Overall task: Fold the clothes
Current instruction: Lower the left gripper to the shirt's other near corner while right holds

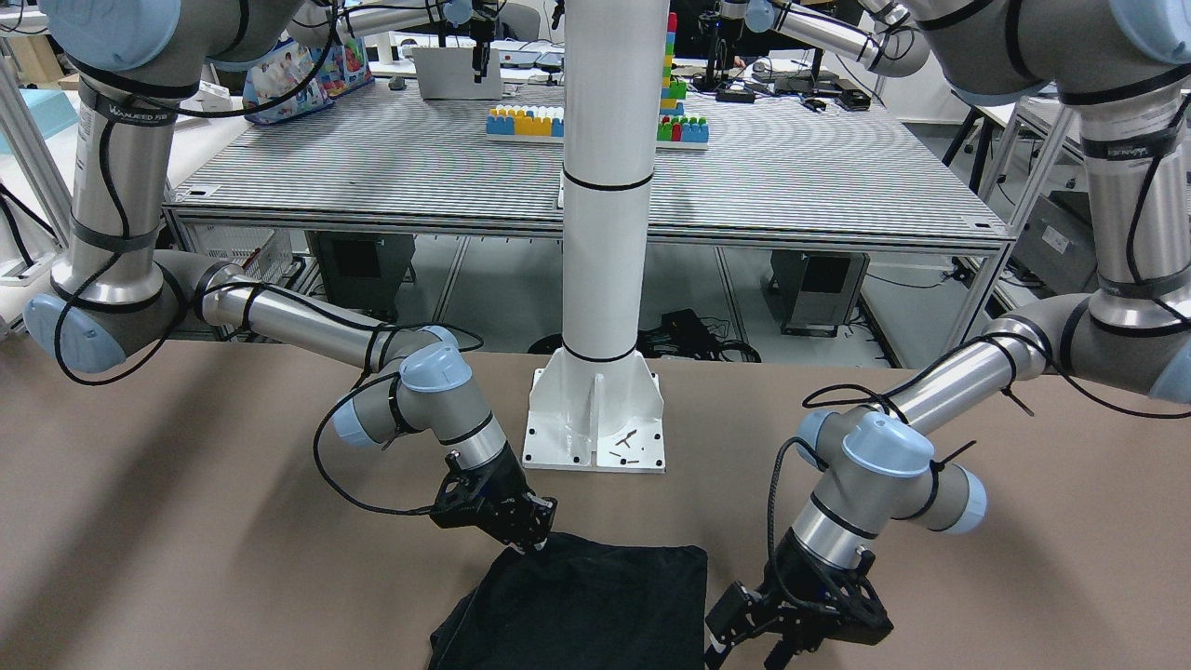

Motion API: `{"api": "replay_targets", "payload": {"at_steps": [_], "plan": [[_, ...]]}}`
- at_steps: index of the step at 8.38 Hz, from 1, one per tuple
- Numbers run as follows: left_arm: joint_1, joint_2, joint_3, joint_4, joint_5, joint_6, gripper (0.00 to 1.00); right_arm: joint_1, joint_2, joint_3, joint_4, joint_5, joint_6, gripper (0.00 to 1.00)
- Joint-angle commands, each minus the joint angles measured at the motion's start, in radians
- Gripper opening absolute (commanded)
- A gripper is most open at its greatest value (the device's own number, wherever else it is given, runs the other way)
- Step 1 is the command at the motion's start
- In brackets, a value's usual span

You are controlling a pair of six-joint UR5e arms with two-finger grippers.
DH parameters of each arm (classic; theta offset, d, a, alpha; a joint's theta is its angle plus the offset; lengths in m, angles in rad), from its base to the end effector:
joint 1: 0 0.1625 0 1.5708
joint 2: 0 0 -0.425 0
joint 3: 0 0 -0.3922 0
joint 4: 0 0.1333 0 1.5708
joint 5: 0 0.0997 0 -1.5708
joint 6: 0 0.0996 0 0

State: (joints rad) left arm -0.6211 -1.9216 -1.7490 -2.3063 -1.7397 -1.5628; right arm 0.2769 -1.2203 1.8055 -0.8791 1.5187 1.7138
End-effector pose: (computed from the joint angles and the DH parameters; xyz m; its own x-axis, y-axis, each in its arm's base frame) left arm 0.4269 -0.4488 0.2982 0.2488 -0.1683 -0.9538 0.4413 0.8963 -0.0431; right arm -0.5364 -0.2964 0.2784 0.2301 0.2133 0.9495 -0.3574 0.9260 -0.1215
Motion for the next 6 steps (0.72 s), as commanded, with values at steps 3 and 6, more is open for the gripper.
{"api": "replay_targets", "payload": {"at_steps": [3, 6], "plan": [[0.294, 0.142, -0.099, -0.005, 0.284, -0.106, 1.0, 0.021, -0.001, 0.0, 0.002, 0.002, -0.011, 0.0], [0.402, 0.153, -0.109, -0.007, 0.379, -0.129, 1.0, 0.025, 0.001, 0.002, 0.002, -0.002, -0.011, 0.0]]}}
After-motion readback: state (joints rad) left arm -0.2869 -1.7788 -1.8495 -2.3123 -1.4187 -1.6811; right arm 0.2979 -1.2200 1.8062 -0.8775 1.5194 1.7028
